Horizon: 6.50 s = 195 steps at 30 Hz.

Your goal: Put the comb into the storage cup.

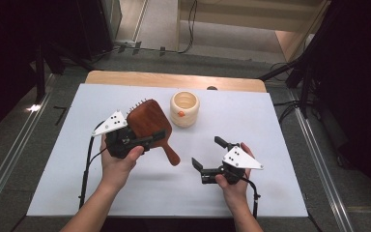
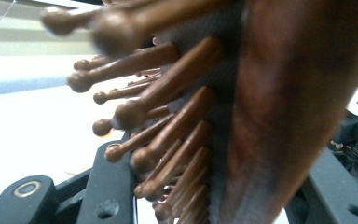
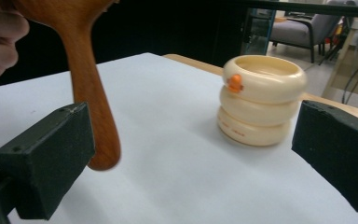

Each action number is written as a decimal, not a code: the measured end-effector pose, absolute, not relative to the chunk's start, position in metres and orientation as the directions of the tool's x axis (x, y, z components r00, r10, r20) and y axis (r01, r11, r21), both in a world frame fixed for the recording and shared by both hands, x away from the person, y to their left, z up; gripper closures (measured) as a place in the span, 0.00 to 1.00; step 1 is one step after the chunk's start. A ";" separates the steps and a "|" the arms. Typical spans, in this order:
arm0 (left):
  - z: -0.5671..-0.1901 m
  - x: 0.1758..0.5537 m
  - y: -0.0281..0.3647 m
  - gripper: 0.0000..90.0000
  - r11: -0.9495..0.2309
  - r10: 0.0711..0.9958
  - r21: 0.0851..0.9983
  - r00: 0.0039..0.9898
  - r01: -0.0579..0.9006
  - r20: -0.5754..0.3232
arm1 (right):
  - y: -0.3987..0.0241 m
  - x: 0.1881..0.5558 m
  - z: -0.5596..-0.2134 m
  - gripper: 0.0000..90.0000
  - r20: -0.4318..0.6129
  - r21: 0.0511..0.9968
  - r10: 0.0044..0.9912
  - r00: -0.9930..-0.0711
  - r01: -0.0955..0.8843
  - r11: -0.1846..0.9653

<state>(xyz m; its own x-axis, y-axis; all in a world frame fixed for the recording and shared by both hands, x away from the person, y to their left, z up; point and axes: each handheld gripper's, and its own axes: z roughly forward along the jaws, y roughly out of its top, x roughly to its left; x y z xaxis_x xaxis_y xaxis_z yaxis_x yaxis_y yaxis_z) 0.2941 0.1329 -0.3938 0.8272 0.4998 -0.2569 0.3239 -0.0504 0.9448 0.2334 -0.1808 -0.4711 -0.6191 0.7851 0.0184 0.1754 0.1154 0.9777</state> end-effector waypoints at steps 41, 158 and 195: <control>-0.376 0.320 0.128 0.60 -0.034 0.528 0.957 0.818 0.288 -0.227 | -0.298 0.206 -0.501 0.00 0.041 0.967 0.885 -0.463 0.242 0.082; -0.394 0.452 0.073 0.59 -0.019 0.660 0.962 0.726 0.272 -0.192 | -0.321 0.203 -0.514 0.00 0.085 0.967 0.885 -0.457 0.253 0.037; -0.428 0.456 0.064 0.58 -0.008 0.691 0.942 0.683 0.334 -0.236 | -0.320 0.204 -0.514 0.00 0.081 0.967 0.886 -0.456 0.253 0.041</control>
<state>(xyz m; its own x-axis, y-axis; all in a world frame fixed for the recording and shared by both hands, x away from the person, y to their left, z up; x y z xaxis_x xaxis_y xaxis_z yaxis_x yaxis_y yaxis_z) 0.4561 0.0636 -0.4284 0.6835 0.6907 -0.2361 0.3341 -0.0084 0.9425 0.2037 -0.3204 -0.5137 -0.4558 0.8864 0.0814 0.2525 0.0410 0.9667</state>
